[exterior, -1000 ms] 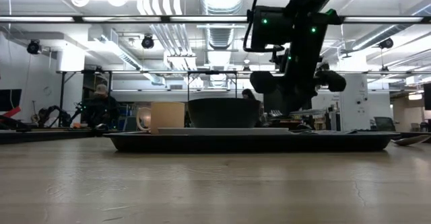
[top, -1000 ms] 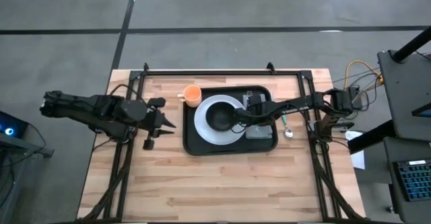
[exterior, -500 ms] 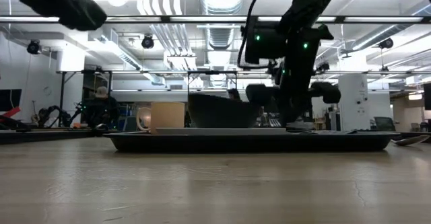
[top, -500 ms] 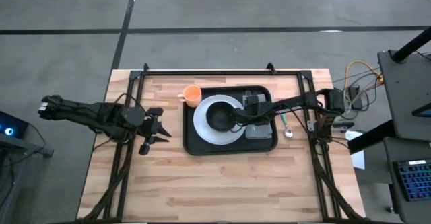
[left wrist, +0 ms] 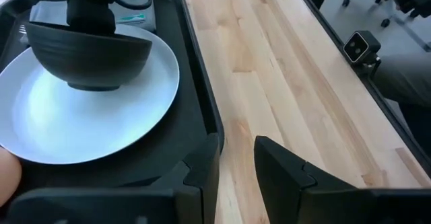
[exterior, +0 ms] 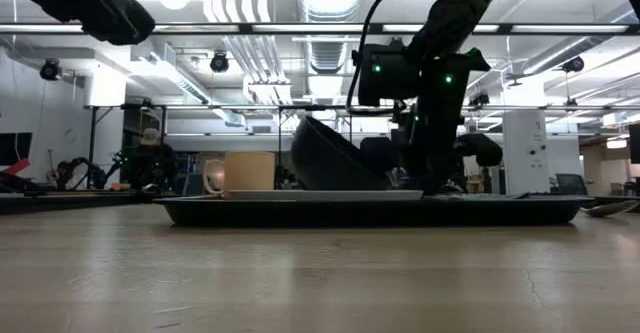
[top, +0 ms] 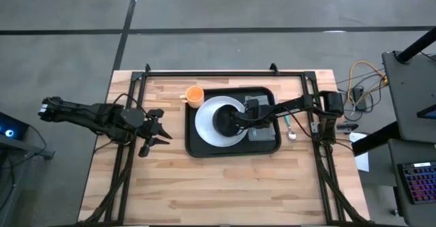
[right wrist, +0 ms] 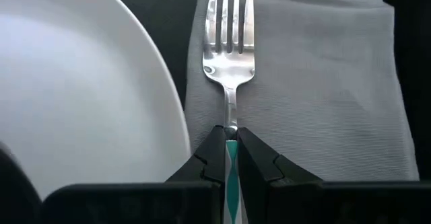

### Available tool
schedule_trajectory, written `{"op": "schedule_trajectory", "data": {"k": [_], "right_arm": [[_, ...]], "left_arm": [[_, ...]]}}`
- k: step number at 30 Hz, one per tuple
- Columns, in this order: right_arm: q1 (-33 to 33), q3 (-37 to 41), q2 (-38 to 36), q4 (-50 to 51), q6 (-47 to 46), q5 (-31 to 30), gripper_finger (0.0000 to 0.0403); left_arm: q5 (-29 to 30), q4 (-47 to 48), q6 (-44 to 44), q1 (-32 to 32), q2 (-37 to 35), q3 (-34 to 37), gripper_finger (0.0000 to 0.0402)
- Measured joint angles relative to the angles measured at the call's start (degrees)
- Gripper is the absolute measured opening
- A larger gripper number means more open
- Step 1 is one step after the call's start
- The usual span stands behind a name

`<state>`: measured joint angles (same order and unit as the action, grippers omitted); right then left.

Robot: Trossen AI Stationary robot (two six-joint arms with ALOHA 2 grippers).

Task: Set up tray
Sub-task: Put the white fork on top of the gray napkin

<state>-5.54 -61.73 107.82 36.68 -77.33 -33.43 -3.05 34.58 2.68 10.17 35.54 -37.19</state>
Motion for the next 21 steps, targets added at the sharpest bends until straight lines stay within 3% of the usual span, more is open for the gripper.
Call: {"op": "schedule_trajectory", "data": {"k": [9,21], "right_arm": [[-0.04,-2.71,-0.85,1.86,3.59,0.31,0.0011],[0.02,-3.53,-0.93,5.32,1.61,0.30,0.0011]], "left_arm": [[-0.06,0.18,0.02,0.00,0.18,-0.09,0.0076],[-1.55,0.35,0.88,-0.02,0.12,-0.09,0.0076]]}}
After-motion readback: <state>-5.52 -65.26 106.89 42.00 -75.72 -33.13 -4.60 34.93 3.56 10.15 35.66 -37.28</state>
